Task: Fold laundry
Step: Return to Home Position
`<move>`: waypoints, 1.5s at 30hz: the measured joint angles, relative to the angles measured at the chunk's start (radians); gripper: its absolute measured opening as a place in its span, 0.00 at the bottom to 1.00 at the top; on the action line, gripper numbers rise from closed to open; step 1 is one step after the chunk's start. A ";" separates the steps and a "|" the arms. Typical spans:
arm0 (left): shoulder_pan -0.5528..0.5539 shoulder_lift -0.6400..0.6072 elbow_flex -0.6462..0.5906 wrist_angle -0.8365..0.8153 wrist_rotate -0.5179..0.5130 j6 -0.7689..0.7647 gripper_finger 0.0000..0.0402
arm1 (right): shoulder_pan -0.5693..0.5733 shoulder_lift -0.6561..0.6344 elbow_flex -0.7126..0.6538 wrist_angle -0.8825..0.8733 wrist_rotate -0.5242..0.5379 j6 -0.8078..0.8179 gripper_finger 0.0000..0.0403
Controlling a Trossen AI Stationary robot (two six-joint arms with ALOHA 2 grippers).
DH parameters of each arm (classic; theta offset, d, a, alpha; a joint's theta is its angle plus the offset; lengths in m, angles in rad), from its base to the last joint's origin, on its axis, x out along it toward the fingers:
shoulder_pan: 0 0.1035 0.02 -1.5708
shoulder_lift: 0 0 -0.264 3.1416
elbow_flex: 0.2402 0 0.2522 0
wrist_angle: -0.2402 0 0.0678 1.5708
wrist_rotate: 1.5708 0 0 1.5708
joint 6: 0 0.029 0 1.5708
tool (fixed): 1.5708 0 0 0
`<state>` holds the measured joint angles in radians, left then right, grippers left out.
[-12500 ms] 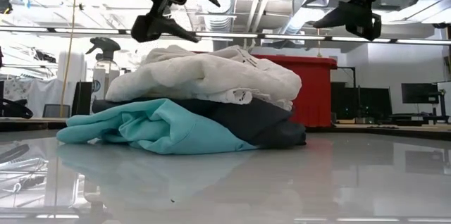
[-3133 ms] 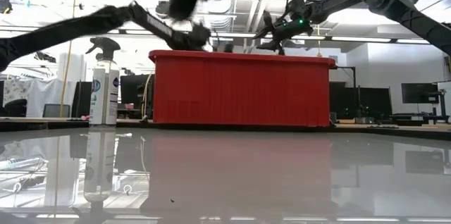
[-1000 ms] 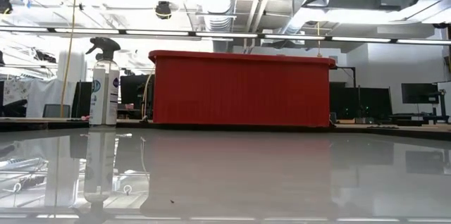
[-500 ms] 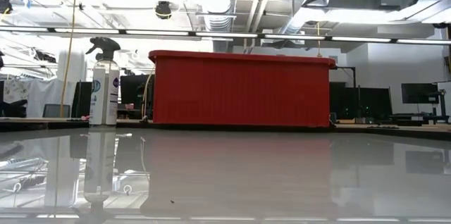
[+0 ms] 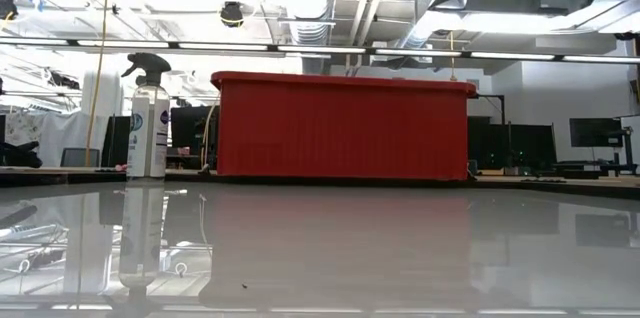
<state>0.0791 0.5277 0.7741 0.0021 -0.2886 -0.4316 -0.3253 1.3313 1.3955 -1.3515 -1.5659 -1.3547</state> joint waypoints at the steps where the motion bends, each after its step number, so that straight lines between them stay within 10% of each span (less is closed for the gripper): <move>1: 0.000 -0.028 -0.045 0.011 -0.017 -0.017 0.66 | -0.003 0.010 -0.006 0.040 0.000 0.017 0.55; 7: 0.000 -0.135 -0.220 0.014 -0.099 -0.160 0.66 | -0.030 0.108 -0.008 0.164 -0.011 0.294 0.55; 17: 0.000 -0.160 -0.254 0.024 -0.069 -0.190 0.66 | 0.038 0.247 0.174 0.368 -0.007 0.288 0.55; 30: 0.000 -0.162 -0.253 0.201 0.101 -0.250 0.66 | 0.382 0.108 0.484 0.255 -0.010 1.066 0.55; 36: 0.000 -0.162 -0.253 0.199 0.027 -0.253 0.66 | 0.600 -0.016 0.514 0.257 0.020 0.974 0.55; 41: 0.000 -0.162 -0.253 0.200 -0.122 -0.176 0.66 | 0.754 -0.132 0.484 0.304 0.495 0.741 0.55; 45: 0.000 -0.162 -0.253 0.200 -0.249 -0.120 0.66 | 0.832 -0.199 0.386 0.612 1.094 1.105 0.55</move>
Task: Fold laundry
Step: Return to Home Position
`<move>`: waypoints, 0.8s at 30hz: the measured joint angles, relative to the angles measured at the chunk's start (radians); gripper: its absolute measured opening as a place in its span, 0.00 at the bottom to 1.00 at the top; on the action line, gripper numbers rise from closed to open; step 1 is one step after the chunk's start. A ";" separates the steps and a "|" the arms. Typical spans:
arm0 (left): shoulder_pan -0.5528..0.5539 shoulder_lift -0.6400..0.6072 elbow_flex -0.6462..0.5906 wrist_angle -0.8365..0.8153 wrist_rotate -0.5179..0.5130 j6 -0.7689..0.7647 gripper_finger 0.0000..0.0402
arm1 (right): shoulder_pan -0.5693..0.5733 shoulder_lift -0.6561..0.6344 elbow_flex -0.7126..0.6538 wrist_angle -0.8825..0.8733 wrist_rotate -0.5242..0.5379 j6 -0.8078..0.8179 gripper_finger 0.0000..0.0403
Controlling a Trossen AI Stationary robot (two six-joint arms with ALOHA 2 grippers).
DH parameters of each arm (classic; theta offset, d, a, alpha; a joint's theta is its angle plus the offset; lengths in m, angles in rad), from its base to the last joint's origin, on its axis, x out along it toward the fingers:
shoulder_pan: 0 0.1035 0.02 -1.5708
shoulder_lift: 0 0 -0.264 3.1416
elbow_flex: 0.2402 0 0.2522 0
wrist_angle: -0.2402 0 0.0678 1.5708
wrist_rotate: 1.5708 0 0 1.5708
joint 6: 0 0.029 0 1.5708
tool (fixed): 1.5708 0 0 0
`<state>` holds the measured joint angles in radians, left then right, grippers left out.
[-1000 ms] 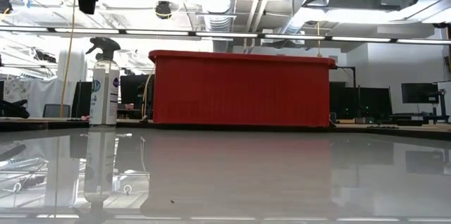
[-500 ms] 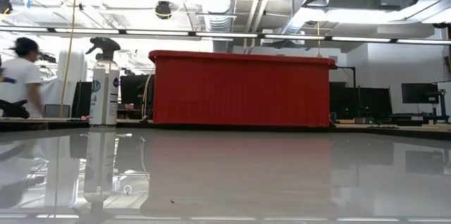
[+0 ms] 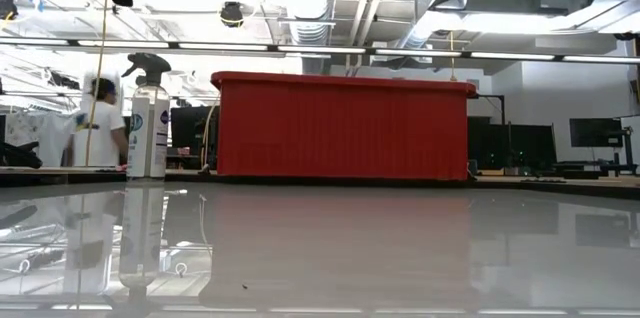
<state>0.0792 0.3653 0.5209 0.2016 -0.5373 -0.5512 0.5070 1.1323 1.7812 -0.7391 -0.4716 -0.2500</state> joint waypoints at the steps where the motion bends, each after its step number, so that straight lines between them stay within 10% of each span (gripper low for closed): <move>1: 0.000 0.000 0.000 0.000 -0.023 0.013 0.66 | 0.015 -0.013 -0.028 0.053 0.222 0.127 0.55; 3: 0.000 0.000 0.000 0.000 -0.044 0.032 0.66 | 0.047 -0.029 -0.078 0.119 0.610 0.260 0.55; 5: 0.000 0.000 0.001 -0.011 -0.031 0.061 0.66 | 0.067 -0.032 -0.124 0.179 0.729 0.225 0.55; 14: 0.001 -0.160 0.000 -0.528 -0.051 -0.147 0.66 | 0.063 -0.212 -0.485 0.485 0.696 0.135 0.55; 24: 0.000 -0.349 0.039 -0.662 0.020 -0.028 0.66 | 0.012 -0.539 -1.047 0.944 0.670 0.094 0.55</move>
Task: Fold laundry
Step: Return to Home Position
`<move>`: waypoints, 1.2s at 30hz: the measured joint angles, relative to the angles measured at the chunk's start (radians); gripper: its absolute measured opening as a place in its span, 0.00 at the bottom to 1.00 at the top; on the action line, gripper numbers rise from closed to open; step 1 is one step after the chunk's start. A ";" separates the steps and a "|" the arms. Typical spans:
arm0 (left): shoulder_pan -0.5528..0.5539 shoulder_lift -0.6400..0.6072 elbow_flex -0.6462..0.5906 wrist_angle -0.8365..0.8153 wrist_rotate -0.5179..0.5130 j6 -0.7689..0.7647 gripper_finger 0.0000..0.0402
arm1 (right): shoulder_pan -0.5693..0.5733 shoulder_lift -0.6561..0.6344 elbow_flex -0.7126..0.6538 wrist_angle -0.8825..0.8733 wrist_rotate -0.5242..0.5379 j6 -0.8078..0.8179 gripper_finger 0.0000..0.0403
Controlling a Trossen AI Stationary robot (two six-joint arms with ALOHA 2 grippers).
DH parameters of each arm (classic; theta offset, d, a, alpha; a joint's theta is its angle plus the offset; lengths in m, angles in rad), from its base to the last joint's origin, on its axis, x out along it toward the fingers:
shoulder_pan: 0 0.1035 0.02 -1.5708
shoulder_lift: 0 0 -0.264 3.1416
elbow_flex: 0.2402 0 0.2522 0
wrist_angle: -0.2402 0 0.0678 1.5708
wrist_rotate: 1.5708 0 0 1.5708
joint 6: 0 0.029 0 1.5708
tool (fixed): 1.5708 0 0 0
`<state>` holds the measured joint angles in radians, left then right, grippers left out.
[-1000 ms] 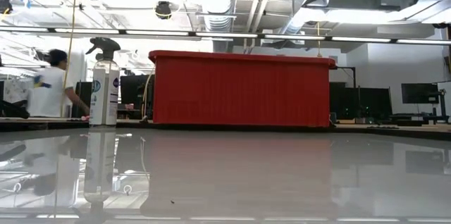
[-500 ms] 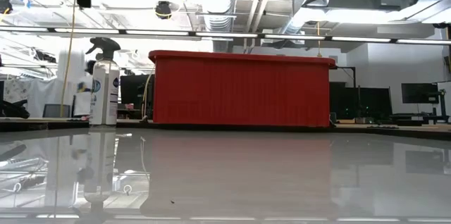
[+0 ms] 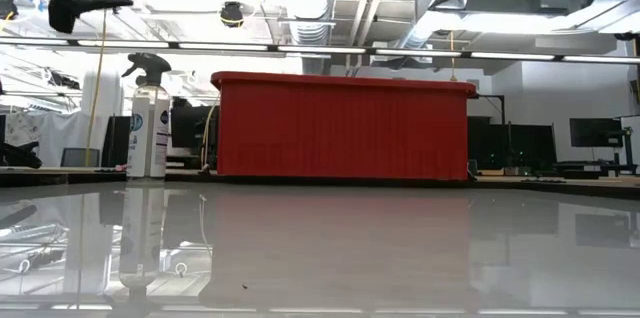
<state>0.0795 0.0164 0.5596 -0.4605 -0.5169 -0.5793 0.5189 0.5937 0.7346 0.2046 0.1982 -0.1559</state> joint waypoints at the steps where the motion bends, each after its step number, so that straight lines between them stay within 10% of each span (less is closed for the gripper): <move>1: 0.000 0.008 0.002 0.003 0.007 0.006 0.66 | -0.004 -0.027 -0.052 0.034 0.003 0.004 0.55; 11: 0.000 -0.012 -0.046 -0.193 -0.047 -0.053 0.66 | -0.024 -0.310 -0.474 0.332 -0.014 0.000 0.55; 18: 0.000 -0.013 -0.202 -0.023 -0.139 -0.008 0.66 | -0.024 -0.412 -0.728 0.481 -0.045 -0.041 0.55; 25: -0.001 -0.013 -0.458 0.406 0.050 0.118 0.66 | -0.024 -0.401 -0.721 0.350 -0.069 -0.098 0.55; 36: -0.049 0.008 -0.527 0.473 0.075 0.228 0.66 | -0.024 -0.389 -0.722 0.187 -0.068 -0.099 0.55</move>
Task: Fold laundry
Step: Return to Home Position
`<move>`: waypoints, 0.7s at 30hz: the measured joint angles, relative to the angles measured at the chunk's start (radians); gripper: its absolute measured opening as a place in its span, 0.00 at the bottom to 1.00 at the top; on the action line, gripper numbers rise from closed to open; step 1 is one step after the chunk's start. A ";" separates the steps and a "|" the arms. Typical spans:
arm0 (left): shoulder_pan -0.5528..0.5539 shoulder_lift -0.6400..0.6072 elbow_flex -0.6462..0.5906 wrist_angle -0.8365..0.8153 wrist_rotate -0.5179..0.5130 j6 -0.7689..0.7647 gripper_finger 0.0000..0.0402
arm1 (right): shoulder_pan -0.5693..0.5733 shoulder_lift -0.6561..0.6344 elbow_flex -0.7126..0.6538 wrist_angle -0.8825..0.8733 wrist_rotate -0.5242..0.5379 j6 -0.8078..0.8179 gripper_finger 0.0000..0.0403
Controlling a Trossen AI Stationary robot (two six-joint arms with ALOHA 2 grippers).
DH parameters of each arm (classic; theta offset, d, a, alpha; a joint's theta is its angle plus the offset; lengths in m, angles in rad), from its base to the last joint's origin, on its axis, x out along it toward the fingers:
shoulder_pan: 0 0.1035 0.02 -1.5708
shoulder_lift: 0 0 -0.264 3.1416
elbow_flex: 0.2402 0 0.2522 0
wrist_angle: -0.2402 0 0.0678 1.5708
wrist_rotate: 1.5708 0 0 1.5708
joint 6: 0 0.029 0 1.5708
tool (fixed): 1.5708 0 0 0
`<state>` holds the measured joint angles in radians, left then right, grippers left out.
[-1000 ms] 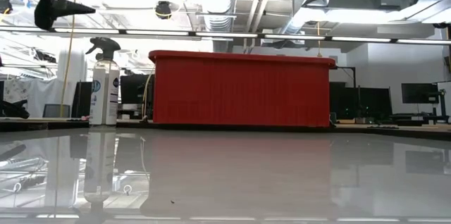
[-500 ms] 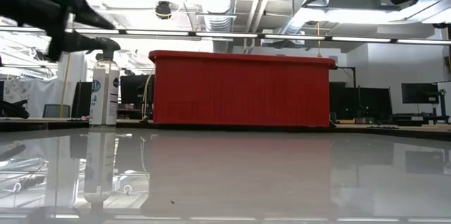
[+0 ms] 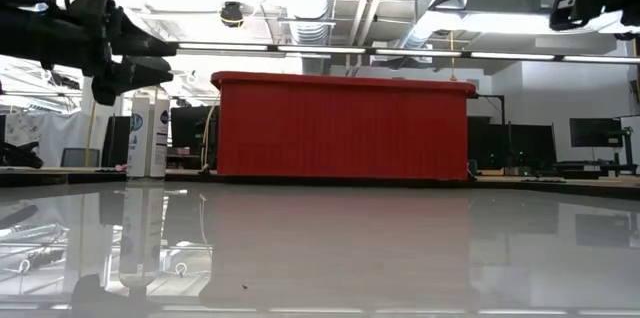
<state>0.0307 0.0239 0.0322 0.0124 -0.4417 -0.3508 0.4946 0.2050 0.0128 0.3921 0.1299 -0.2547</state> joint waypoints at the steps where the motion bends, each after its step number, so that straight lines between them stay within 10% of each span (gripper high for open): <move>1: -0.013 0.004 0.000 0.000 -0.004 0.016 0.66 | 0.000 0.000 0.000 -0.014 0.000 -0.001 0.55; 21: -0.093 0.003 0.000 -0.003 0.027 -0.149 0.66 | 0.000 -0.002 0.000 -0.158 0.000 0.045 0.55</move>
<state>-0.0620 0.0273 0.0322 0.0097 -0.4149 -0.4999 0.4946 0.2030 0.0132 0.2342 0.1295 -0.2098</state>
